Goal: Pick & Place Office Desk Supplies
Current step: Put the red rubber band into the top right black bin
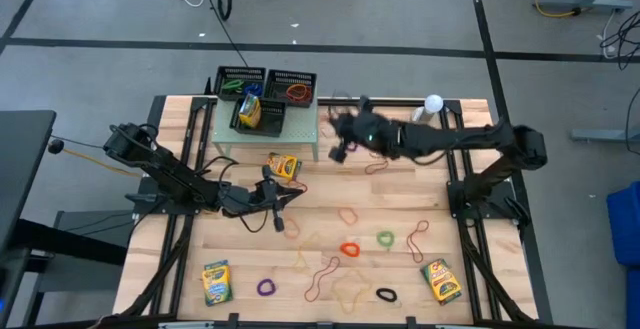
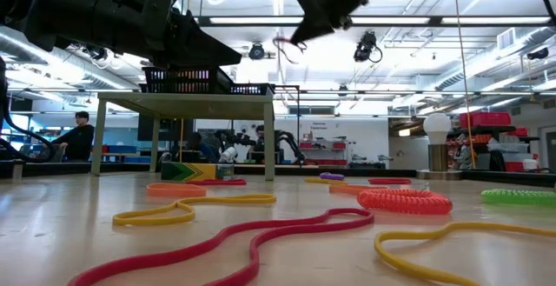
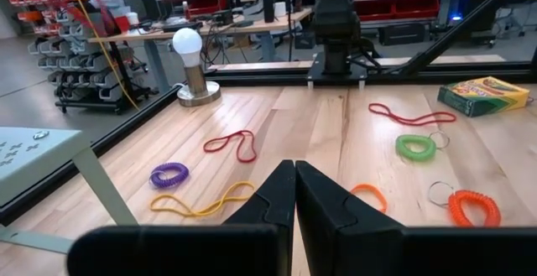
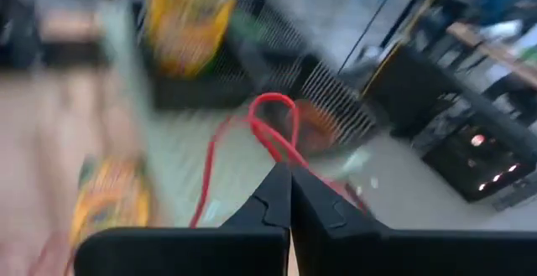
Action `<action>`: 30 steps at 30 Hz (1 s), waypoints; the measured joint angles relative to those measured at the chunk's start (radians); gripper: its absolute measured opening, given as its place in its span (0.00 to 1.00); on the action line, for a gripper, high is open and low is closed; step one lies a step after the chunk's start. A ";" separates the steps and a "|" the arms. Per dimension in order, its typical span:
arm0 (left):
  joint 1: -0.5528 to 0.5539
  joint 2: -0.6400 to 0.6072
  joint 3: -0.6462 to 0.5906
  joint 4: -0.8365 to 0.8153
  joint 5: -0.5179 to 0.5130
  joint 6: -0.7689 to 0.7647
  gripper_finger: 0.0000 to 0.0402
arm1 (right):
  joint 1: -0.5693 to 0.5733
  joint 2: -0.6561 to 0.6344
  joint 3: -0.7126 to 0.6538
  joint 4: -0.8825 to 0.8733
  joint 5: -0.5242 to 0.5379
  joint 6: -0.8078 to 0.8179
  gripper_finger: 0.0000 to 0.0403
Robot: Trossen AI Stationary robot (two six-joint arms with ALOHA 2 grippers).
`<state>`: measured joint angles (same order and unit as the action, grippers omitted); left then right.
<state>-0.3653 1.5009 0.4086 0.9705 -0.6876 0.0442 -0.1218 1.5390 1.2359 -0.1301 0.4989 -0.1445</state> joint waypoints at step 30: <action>0.000 0.000 0.000 -0.002 0.000 0.000 0.05 | -0.348 0.460 0.523 -0.067 -0.377 0.010 0.03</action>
<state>-0.3655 1.5009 0.4088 0.9684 -0.6876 0.0444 -0.4703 1.9991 1.7588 -0.1968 0.1220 -0.1347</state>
